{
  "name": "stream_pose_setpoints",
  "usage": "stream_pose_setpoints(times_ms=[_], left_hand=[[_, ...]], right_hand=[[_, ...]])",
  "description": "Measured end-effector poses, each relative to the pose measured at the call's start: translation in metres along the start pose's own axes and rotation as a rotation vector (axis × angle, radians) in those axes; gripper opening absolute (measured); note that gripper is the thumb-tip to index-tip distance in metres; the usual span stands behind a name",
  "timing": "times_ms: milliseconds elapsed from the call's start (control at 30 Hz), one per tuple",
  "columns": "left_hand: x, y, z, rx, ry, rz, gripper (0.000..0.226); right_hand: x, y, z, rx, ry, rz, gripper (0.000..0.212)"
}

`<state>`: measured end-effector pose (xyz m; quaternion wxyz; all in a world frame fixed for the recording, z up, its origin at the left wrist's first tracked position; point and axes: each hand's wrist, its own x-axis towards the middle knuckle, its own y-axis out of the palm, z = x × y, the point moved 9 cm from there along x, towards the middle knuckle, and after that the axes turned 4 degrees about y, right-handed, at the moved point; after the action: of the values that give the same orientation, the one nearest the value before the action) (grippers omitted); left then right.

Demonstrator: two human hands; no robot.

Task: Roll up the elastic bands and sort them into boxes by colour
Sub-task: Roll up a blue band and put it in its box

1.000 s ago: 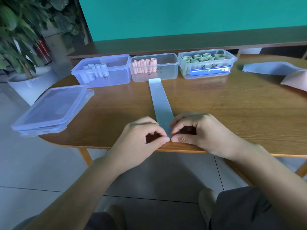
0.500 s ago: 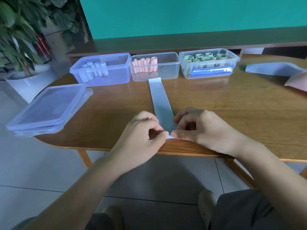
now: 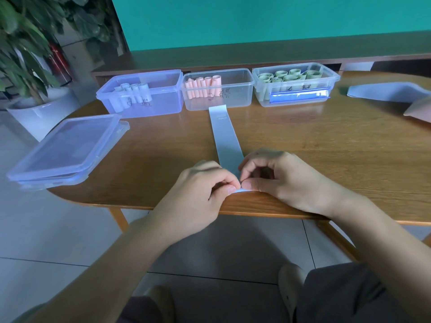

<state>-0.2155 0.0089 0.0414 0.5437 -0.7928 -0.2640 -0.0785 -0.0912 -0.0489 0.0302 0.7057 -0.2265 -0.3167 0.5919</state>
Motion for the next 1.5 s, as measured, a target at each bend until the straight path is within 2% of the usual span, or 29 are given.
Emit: stream_pose_setpoints(times_ms=[67,233,567,867,1067,1233,1500], left_hand=[[-0.001,0.000,0.001,-0.009,-0.023,0.003,0.003],[0.003,-0.003,0.006,-0.005,-0.076,-0.024,0.007],[0.002,0.002,0.006,0.020,-0.068,-0.011,0.018],[0.002,0.004,0.004,-0.014,-0.022,-0.003,0.007],[0.002,0.005,-0.001,0.089,0.028,-0.023,0.017],[0.000,0.003,-0.007,0.167,0.073,-0.042,0.018],[-0.003,-0.001,-0.003,0.114,0.052,-0.068,0.019]], right_hand=[[-0.002,0.000,0.004,-0.038,-0.064,-0.014,0.006],[-0.009,0.003,0.015,-0.165,-0.171,-0.032,0.003],[-0.013,-0.004,0.007,-0.149,-0.131,-0.067,0.014],[-0.016,0.000,0.012,-0.196,-0.162,-0.102,0.011],[-0.014,-0.006,0.008,-0.166,-0.106,-0.195,0.006],[-0.011,-0.010,0.003,-0.136,-0.034,-0.228,0.004],[-0.007,-0.009,0.000,-0.156,0.037,-0.255,0.012]])
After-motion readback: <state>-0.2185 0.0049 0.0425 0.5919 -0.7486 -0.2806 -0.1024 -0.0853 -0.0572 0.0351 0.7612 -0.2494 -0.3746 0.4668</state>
